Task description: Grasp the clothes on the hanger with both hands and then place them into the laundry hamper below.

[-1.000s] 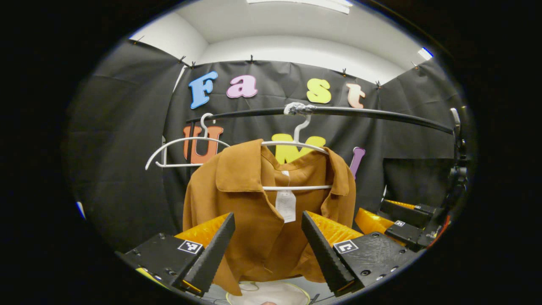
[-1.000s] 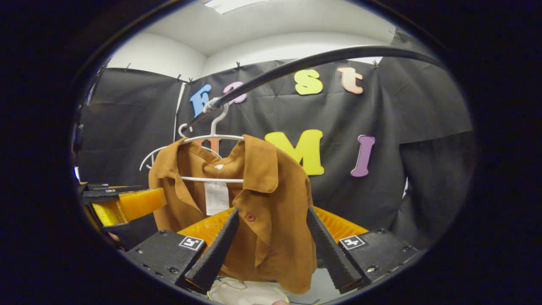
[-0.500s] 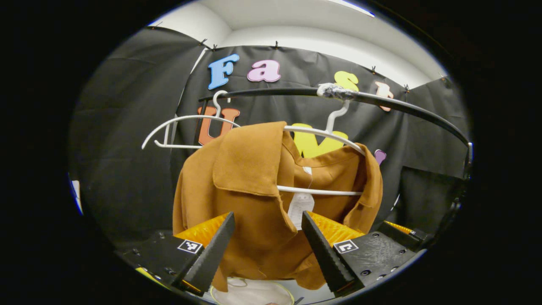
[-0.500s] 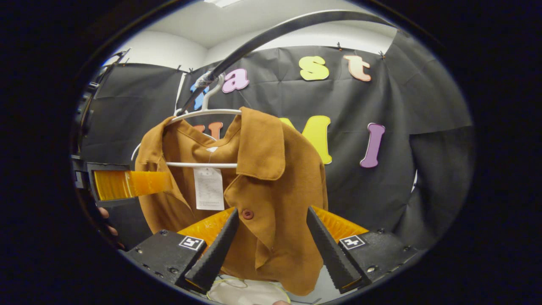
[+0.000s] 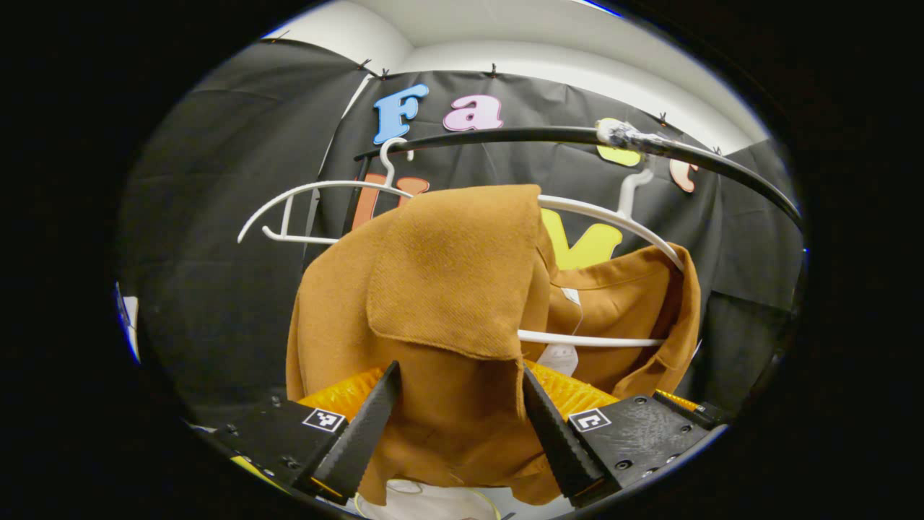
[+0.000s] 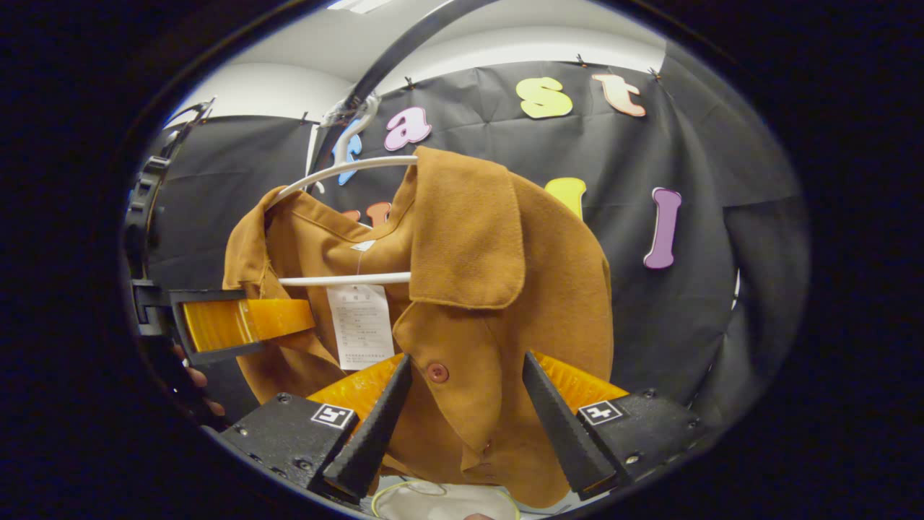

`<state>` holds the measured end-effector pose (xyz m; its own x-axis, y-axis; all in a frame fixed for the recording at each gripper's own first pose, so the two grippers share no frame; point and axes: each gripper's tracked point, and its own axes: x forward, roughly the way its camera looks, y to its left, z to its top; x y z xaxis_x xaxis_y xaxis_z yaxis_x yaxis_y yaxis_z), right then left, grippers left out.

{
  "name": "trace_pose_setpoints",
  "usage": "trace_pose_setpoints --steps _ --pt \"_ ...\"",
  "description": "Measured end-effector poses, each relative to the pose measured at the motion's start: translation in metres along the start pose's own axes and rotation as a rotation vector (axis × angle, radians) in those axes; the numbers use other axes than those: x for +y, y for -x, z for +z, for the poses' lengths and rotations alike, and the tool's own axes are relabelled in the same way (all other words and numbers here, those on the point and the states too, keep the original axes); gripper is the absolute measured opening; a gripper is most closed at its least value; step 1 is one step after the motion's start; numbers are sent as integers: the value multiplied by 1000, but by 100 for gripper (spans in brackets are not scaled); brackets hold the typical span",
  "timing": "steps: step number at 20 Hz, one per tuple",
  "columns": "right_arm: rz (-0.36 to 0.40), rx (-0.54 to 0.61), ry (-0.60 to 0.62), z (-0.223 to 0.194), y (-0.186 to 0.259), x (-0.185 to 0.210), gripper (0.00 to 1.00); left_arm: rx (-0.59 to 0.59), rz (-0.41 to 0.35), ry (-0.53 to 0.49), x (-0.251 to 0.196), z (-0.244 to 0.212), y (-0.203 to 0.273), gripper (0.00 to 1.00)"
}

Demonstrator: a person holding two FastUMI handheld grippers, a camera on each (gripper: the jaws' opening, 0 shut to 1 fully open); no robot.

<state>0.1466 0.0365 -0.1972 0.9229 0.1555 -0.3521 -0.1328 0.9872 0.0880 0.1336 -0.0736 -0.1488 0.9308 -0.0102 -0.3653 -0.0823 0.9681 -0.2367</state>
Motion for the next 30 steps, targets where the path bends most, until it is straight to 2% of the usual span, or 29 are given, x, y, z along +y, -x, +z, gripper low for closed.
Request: trace_pose_setpoints --steps 2,4,7,9,10,11,14,16,17,18,19,20,22,24,26,29,30 --pt "-4 8 6 -1 -5 1 98 -1 -6 4 0 1 -4 100" --pt "-24 26 6 -5 -13 -3 96 -10 -17 -9 -3 0 -5 100" --pt "-58 56 -17 -11 -20 -10 93 -17 -12 -23 -3 -1 -9 93" --pt "-57 68 -33 -16 -19 -12 83 -22 -12 -22 -3 0 -14 77" --pt "-57 69 -34 -16 -18 -12 73 -19 -12 -25 -2 -1 -13 70" --pt "-65 65 -34 -16 -16 -15 69 -10 -18 -29 -2 -2 -14 63" --pt "-116 42 -53 -12 -5 -29 49 5 -41 -20 3 -1 -17 44" --pt "-147 33 -80 -10 -2 -40 40 1 -55 2 5 1 -18 32" --pt "-165 30 -97 -10 -2 -48 35 -13 -35 13 10 4 -14 9" --pt "-189 25 -117 -9 -1 -58 29 -11 -52 26 11 4 -15 0" --pt "-213 15 -137 -7 1 -67 26 -7 -65 41 10 2 -11 9" --pt "-228 5 -154 -5 3 -74 19 -9 -74 47 11 3 -7 4" --pt "-246 -14 -176 -3 7 -81 14 -13 -76 41 15 4 1 5" --pt "-279 -40 -169 1 12 -91 12 -31 -50 15 24 10 8 4" --pt "-322 -61 -166 3 18 -106 13 -36 -55 15 28 14 16 4" --pt "-347 -81 -191 10 29 -117 12 -58 -47 11 44 28 28 5" --pt "-360 -97 -198 16 28 -121 13 -74 -39 15 48 35 33 9"
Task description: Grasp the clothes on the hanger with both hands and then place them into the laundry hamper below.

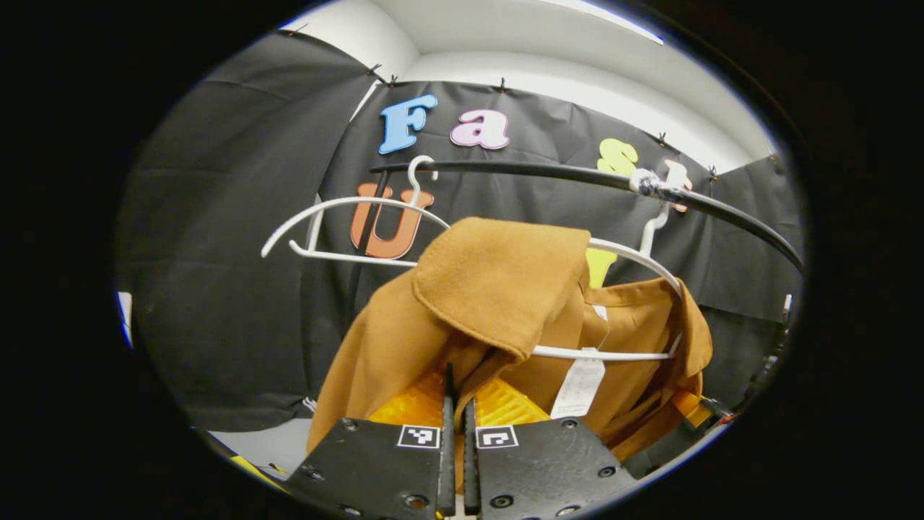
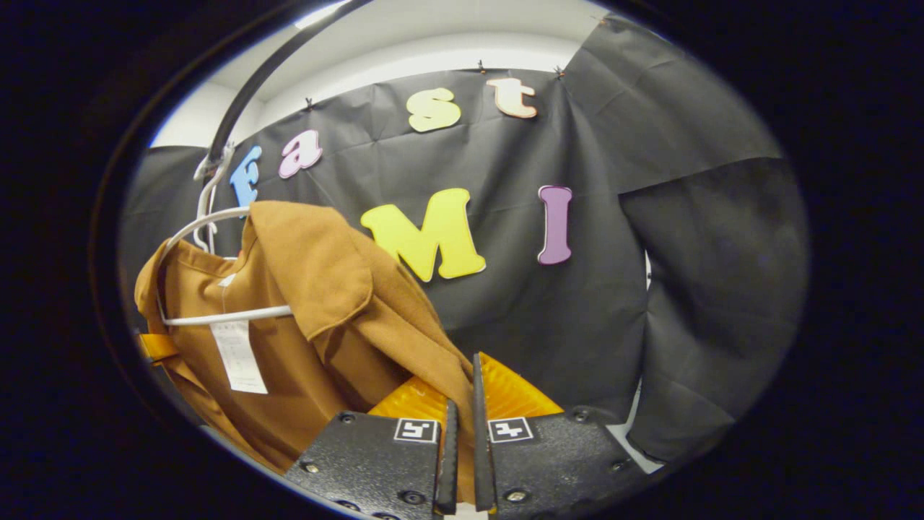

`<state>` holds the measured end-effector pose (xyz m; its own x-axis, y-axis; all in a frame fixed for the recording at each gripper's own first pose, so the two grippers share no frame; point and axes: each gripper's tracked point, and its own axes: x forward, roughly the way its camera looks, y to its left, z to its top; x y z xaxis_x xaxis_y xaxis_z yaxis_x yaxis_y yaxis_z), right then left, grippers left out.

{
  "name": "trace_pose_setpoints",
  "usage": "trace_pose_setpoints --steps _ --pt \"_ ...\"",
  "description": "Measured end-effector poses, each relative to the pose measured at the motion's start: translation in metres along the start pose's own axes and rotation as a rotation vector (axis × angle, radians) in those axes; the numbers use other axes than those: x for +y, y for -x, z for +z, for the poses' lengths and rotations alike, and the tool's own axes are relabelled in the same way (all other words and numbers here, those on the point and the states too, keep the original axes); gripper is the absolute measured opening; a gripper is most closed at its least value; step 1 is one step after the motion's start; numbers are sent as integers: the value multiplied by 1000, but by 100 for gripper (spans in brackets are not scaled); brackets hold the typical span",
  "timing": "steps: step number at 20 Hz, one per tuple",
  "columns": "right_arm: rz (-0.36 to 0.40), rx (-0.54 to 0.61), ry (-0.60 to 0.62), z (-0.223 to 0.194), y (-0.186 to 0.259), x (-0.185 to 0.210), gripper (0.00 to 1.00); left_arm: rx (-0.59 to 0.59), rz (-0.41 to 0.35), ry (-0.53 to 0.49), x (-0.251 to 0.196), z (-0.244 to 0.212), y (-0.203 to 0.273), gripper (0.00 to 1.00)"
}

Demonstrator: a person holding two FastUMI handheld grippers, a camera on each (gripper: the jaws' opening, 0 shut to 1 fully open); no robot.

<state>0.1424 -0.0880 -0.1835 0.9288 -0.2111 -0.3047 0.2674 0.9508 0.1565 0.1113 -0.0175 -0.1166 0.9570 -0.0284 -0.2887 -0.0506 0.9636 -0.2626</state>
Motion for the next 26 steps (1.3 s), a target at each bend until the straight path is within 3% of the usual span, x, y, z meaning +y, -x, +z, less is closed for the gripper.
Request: trace_pose_setpoints --steps 3,11,12,13,15,16,19,20,26 --pt "-29 -45 -3 17 1 -10 12 -44 2 20 13 24 9 5" --pt "-64 -67 -33 33 -8 -24 12 -66 14 38 27 51 10 7" --pt "-64 -68 -40 36 -8 -26 12 -69 12 32 30 55 12 1" --pt "-59 -70 -48 37 -9 -26 12 -79 18 26 36 62 12 7" --pt "-51 -70 -64 42 -13 -28 12 -80 22 34 45 73 11 7" --pt "-51 -72 -70 45 -17 -30 12 -80 24 45 50 77 8 1" --pt "-53 -71 -85 50 -25 -30 12 -67 31 69 64 80 4 7" --pt "-49 -72 -86 52 -28 -30 11 -61 31 74 66 79 4 1" --pt "-7 -53 -116 59 -46 -26 7 -32 16 87 75 74 -2 1"
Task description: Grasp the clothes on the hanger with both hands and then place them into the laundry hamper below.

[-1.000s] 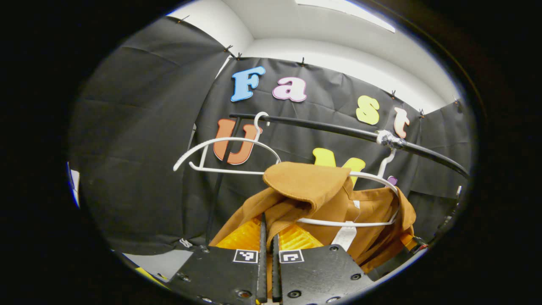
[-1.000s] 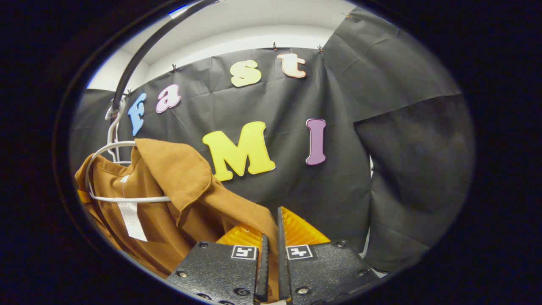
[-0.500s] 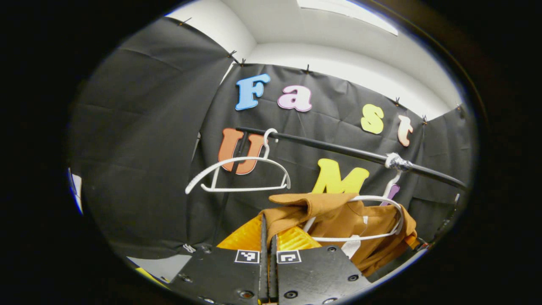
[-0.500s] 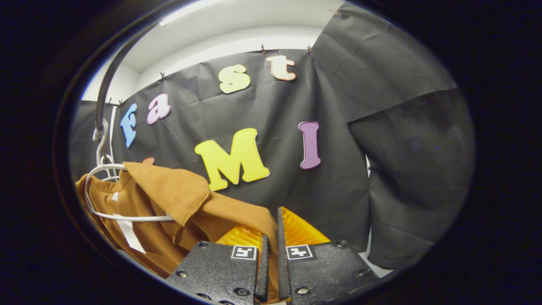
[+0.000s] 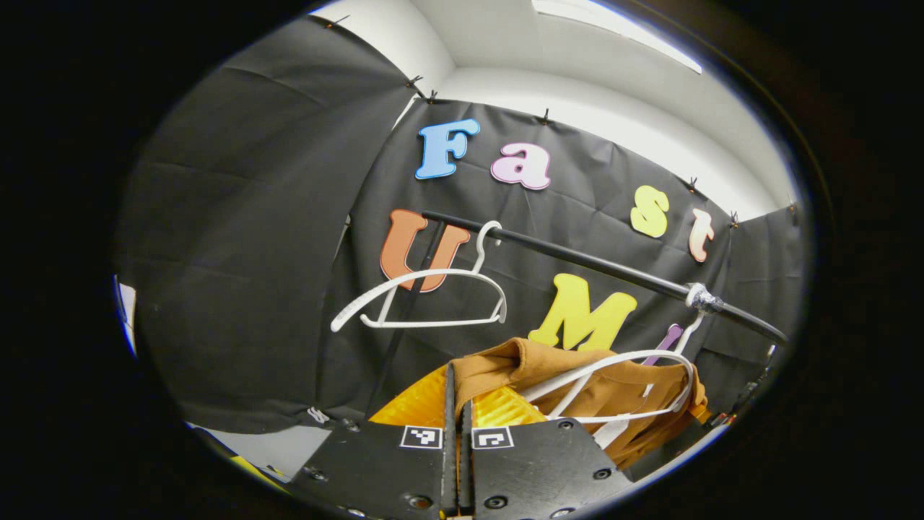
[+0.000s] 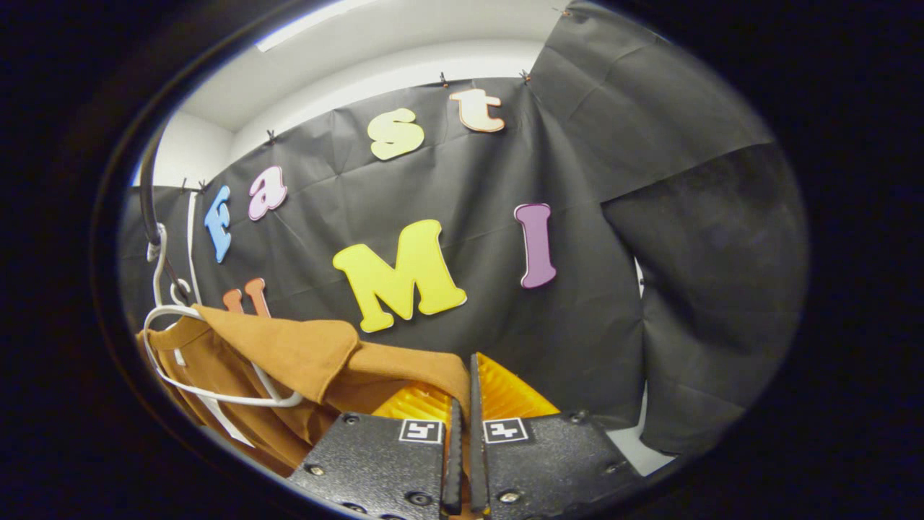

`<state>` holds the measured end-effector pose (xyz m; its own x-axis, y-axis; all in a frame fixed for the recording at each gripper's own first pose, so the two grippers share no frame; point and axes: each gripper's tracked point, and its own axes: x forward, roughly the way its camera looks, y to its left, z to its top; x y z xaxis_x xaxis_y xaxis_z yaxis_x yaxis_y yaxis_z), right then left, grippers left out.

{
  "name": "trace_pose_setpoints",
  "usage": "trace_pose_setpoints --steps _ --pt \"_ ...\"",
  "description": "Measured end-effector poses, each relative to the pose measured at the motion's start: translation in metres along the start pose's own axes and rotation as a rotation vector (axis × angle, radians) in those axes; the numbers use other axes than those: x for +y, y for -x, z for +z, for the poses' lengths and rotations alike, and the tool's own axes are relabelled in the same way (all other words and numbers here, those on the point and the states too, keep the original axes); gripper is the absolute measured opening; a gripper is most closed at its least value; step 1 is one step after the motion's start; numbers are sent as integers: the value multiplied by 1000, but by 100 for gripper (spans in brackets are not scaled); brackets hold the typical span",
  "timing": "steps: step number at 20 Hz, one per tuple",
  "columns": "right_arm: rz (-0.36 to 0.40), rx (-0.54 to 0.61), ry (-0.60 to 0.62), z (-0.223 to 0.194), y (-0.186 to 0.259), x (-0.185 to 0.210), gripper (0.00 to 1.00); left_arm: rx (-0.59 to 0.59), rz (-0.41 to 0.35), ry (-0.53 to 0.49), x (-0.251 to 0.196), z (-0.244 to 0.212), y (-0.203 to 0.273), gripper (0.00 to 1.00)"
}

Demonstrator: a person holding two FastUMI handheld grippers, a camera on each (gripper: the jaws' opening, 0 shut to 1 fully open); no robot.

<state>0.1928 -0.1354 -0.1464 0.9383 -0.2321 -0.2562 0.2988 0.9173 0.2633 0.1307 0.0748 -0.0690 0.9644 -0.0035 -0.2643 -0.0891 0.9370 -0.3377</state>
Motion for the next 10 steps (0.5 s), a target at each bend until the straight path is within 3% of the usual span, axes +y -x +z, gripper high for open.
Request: trace_pose_setpoints --steps 9,10 --pt "55 44 -18 -2 -19 3 7 49 -83 62 11 -8 -7 1" --pt "59 49 -13 -2 -22 4 7 56 -88 74 10 -11 -7 6"
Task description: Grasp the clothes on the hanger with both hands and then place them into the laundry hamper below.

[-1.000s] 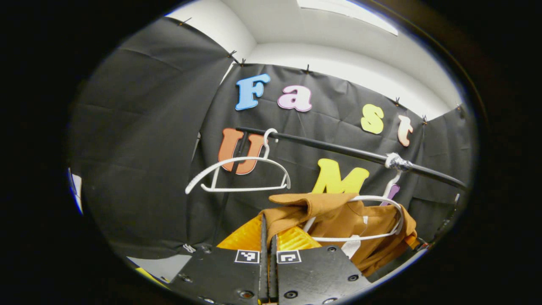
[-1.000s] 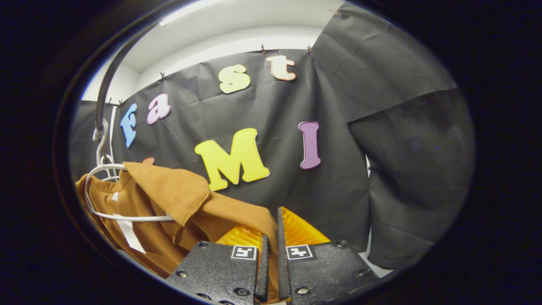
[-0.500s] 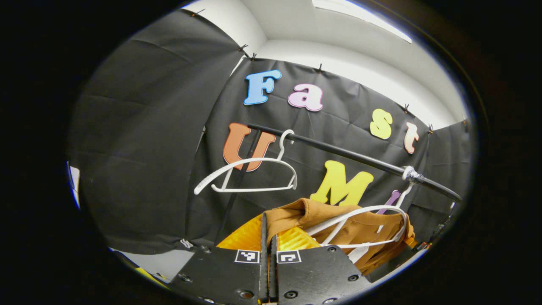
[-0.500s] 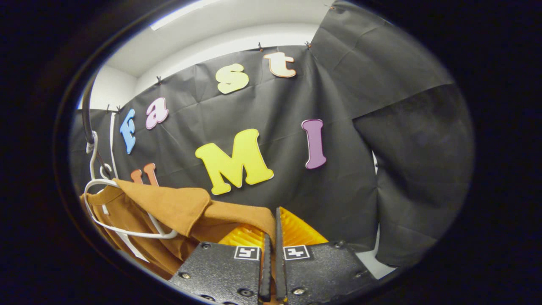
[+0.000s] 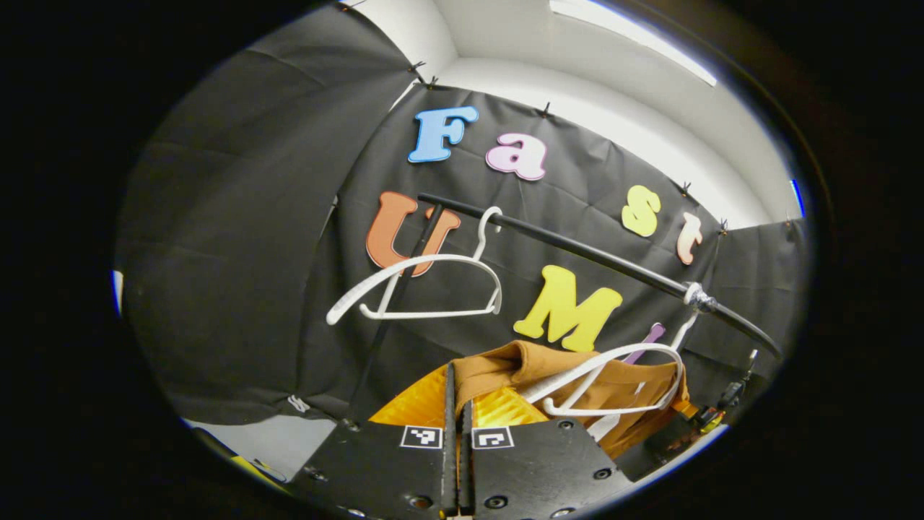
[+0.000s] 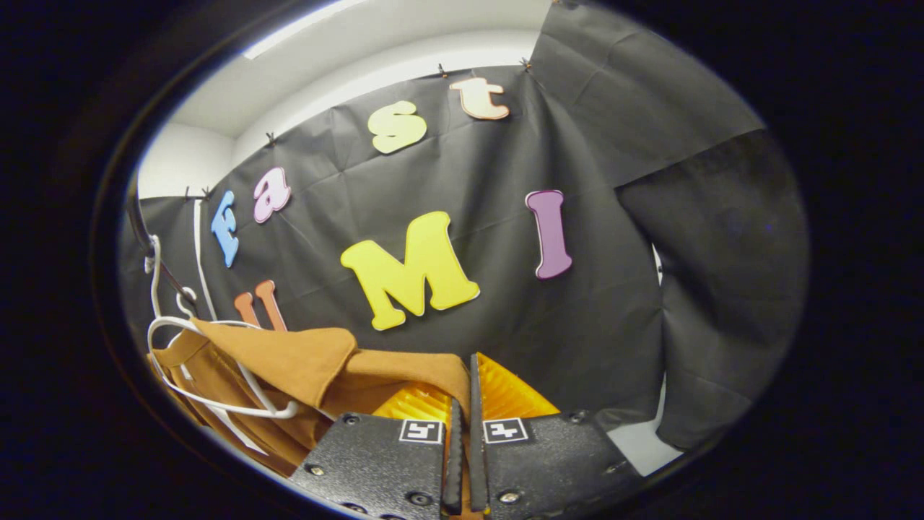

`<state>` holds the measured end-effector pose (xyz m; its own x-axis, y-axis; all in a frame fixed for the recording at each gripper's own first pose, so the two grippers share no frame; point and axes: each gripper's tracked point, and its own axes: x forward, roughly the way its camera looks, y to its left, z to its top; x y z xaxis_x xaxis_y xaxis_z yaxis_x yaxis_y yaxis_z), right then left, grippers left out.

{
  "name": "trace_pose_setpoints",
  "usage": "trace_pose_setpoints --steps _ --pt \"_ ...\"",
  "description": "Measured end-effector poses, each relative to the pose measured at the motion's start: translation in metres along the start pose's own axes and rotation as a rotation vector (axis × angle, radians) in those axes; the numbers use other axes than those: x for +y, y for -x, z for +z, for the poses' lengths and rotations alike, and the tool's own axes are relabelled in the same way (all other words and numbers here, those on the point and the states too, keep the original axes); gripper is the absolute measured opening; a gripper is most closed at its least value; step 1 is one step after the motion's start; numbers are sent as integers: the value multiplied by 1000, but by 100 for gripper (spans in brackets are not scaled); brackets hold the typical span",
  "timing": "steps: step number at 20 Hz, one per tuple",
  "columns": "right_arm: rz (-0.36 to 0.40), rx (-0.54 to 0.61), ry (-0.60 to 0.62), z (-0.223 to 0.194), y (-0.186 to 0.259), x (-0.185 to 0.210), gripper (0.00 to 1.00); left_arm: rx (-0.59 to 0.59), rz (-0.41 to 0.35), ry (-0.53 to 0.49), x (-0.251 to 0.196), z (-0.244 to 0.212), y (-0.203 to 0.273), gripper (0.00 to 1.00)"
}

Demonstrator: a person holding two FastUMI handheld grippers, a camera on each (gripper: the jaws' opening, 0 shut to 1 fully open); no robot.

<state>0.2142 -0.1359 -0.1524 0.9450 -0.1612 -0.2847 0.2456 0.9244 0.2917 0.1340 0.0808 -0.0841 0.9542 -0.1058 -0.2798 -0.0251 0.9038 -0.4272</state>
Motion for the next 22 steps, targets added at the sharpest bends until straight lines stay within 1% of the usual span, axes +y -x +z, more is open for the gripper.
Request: trace_pose_setpoints --steps 1,2,4,5,6,8,10,13,16,21,22 --pt "3 5 4 0 -3 1 7 6 -6 12 0 -3 -1 6" --pt "6 10 3 0 -4 1 7 12 -11 26 0 -5 -1 1" --pt "7 23 7 -2 -10 -1 7 25 -17 44 0 -12 -4 1" --pt "-4 32 6 -3 -13 -5 7 33 -14 52 3 -15 -5 7" --pt "-29 42 3 -6 -16 -13 8 42 -5 60 8 -18 -7 1" --pt "-14 71 -41 -14 -14 -15 7 66 -12 90 12 -26 -10 1" --pt "-26 85 -37 -24 -15 -21 7 88 -4 82 19 -36 -8 1" --pt "-29 92 -25 -28 -11 -26 7 108 5 53 21 -45 -7 1" --pt "-37 97 -20 -30 -5 -31 7 120 3 52 19 -56 -2 1" --pt "-44 130 17 -49 11 -37 7 131 6 47 18 -70 13 1" --pt "-44 138 25 -54 15 -38 7 128 0 47 16 -71 15 7"
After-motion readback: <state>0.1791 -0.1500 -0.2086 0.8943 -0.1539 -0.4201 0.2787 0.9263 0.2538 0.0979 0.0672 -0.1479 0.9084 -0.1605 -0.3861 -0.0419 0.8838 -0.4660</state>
